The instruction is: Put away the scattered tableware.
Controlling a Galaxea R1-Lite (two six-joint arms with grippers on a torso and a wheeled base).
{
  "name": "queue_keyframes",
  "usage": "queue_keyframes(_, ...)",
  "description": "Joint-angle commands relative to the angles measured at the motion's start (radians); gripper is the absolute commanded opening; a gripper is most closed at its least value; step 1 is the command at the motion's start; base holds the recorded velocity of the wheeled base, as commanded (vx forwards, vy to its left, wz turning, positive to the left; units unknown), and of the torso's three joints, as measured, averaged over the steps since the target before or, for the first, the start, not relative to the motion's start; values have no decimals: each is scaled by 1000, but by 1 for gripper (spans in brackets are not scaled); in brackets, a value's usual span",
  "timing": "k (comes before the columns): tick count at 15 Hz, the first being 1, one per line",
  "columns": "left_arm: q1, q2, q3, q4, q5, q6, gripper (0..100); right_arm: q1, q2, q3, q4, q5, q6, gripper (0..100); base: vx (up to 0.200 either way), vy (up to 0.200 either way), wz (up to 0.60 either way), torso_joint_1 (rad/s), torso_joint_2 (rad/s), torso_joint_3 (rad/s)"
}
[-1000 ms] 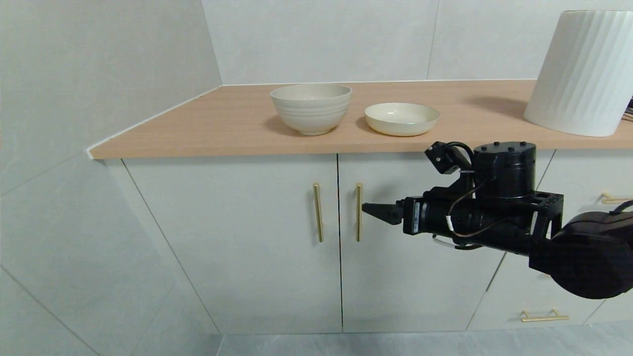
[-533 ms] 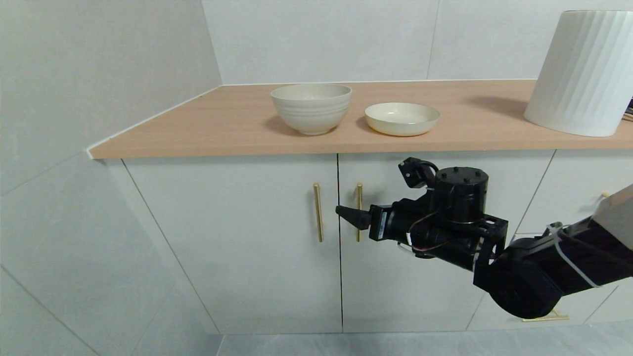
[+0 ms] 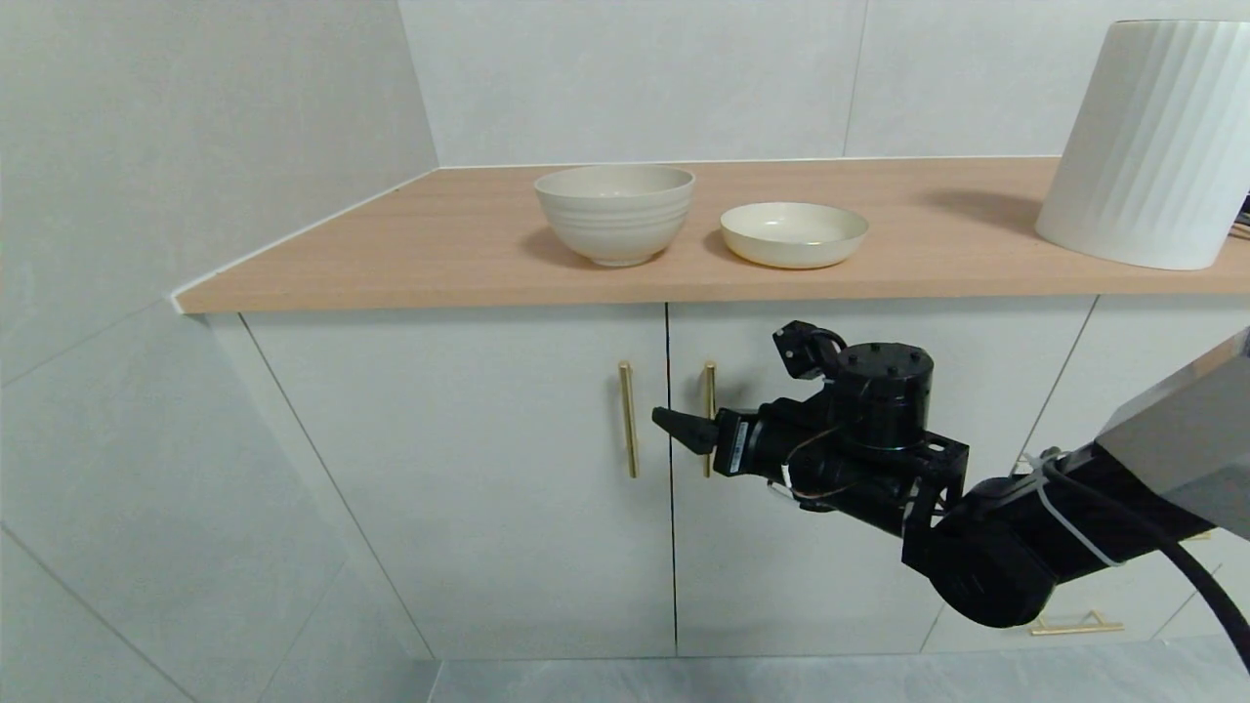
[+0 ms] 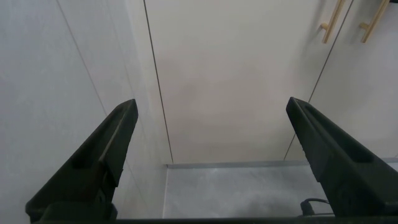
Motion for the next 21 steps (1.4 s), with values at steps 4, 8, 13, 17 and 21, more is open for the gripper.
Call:
queue_keyframes(4, 0, 0, 0, -1, 0, 0, 100, 0, 9, -17, 8, 14, 46, 100, 0, 0, 0, 0, 0, 0)
queue_keyframes(8, 0, 0, 0, -1, 0, 0, 100, 0, -6, -14, 11, 36, 75, 100, 0, 0, 0, 0, 0, 0)
queue_keyframes(13, 0, 0, 0, -1, 0, 0, 100, 0, -43, -2, 43, 80, 107, 100, 0, 0, 0, 0, 0, 0)
queue_keyframes(17, 0, 0, 0, -1, 0, 0, 100, 0, -61, 27, 43, 122, 107, 100, 0, 0, 0, 0, 0, 0)
queue_keyframes(21, 0, 0, 0, -1, 0, 0, 100, -1, -104, 70, 45, 176, 107, 100, 0, 0, 0, 0, 0, 0)
